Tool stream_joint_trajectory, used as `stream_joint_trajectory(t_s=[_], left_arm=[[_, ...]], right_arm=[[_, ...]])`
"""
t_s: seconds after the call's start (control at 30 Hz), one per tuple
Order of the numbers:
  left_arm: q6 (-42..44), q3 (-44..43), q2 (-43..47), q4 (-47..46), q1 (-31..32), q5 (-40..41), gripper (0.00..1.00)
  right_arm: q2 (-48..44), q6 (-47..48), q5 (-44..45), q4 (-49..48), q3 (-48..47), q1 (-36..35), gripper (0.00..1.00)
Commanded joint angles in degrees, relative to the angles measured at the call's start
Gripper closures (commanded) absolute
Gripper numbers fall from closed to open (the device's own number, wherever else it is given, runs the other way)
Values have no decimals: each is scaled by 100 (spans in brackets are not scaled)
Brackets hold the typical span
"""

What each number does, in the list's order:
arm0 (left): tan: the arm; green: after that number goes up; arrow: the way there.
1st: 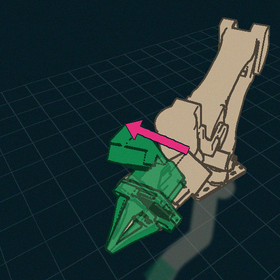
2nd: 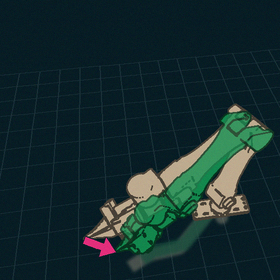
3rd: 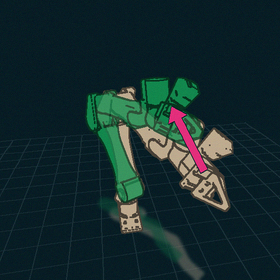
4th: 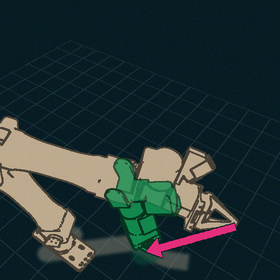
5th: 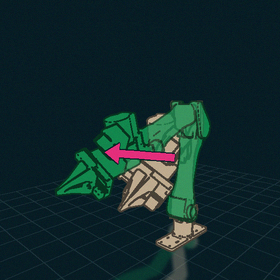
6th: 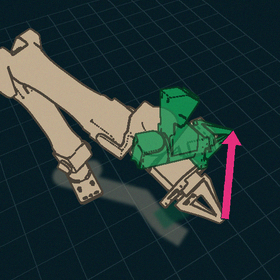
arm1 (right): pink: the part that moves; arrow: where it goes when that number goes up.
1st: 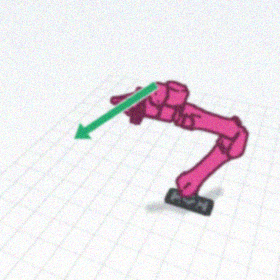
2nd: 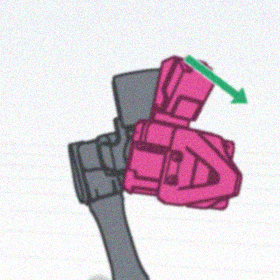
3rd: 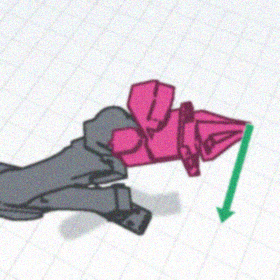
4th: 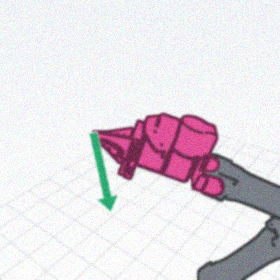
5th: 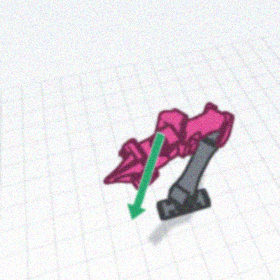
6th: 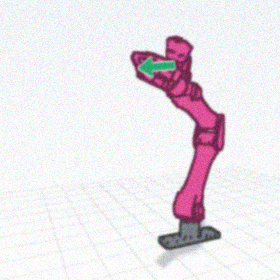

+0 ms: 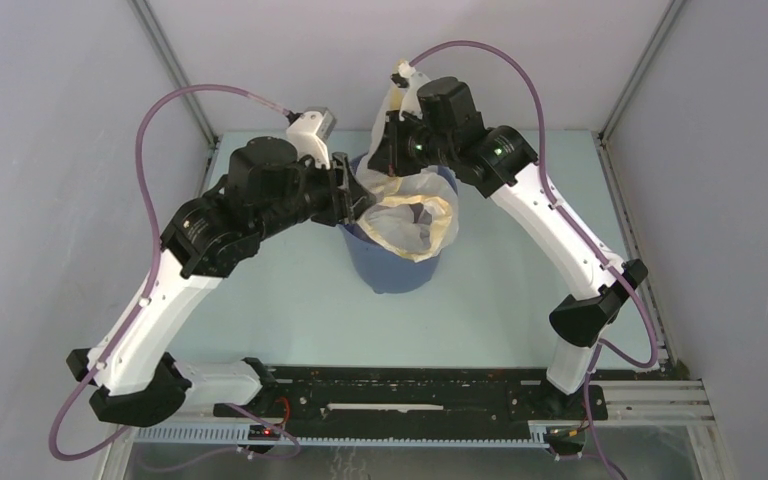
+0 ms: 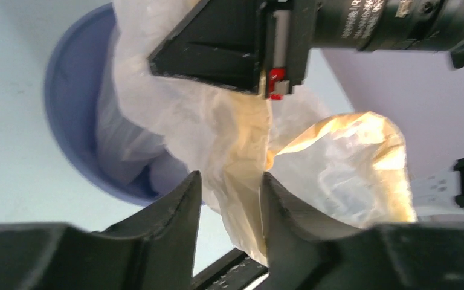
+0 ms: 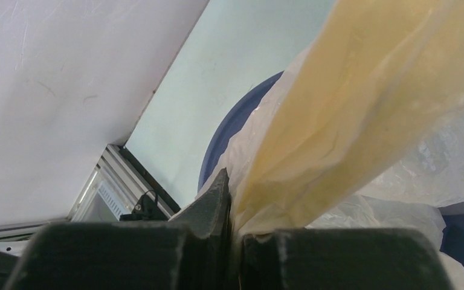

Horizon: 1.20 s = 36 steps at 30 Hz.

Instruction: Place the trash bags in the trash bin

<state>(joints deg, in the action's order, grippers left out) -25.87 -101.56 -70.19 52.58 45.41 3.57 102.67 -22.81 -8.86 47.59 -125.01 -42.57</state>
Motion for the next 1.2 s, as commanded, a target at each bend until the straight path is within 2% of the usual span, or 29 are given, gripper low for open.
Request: stream_joint_trajectory(t_s=[0.0,0.07,0.1,0.2,0.3,0.33,0.43,0.57,0.63,0.83,1.0,1.17], left_arm=[[47,66,190,259,14,840,62],[0,28,166,275,-10,968,68],[-39,22,136,265,-47,950,73],[-255,88,52,169,-160,810,88],[-472,465,185,-209,-278,606,92],[-601,616,259,-333,-346,509,94],[-918,1163,519,-737,-586,278,100],[-1422,2010,1033,-1531,-938,-151,100],[-1688,2421,1252,-2099,-1107,-483,100],[-1989,2808,1516,-2575,-1315,-670,100],[-2193,3057,1694,-2841,-1407,-744,100],[-2271,3196,1782,-2917,-1430,-793,100]], right_arm=[[16,54,14,59,-312,27,82],[10,12,-96,171,-415,95,70],[3,-19,-177,246,-467,144,63],[-44,-110,-484,528,-660,318,35],[-115,-95,-641,919,-1016,410,7],[-161,-22,-623,1046,-1119,416,1],[-456,202,-399,1329,-1129,407,0],[-1014,505,-336,1215,-405,322,0],[-1289,887,-256,958,9,29,0],[-947,1807,824,1138,-126,-696,3],[-490,2236,2194,1429,-453,-1113,13],[-275,2342,3033,1278,-643,-1408,28]])
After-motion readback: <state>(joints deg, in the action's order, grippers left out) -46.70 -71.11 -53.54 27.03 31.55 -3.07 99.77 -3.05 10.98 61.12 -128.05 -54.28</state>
